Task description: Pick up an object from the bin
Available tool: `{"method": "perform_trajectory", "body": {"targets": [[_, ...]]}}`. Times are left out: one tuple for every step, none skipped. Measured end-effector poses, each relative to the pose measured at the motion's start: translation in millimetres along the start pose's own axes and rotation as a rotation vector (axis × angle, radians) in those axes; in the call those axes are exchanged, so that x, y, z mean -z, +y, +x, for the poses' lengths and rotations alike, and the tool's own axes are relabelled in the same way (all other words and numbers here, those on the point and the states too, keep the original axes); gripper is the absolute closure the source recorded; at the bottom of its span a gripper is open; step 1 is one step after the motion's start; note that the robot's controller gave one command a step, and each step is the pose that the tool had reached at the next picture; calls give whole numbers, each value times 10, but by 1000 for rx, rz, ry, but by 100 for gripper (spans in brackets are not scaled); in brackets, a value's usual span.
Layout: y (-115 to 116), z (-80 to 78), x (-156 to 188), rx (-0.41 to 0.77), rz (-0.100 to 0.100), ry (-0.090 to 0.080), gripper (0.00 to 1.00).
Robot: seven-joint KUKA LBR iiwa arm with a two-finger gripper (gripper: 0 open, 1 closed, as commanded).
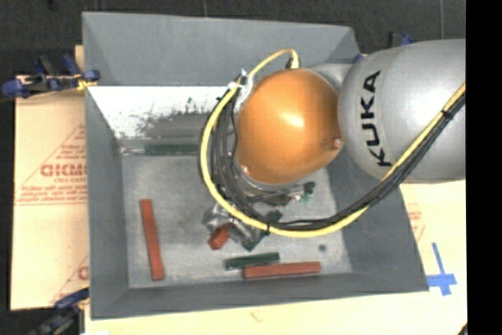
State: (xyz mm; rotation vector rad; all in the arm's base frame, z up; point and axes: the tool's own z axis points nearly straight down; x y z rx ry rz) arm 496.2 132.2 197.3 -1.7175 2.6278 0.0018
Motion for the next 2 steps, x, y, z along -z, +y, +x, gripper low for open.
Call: {"method": "perform_trajectory", "body": {"targets": [[2, 0, -1, -1, -1, 0, 100], [-185, 46, 1237, 278, 2, -1, 100]]}}
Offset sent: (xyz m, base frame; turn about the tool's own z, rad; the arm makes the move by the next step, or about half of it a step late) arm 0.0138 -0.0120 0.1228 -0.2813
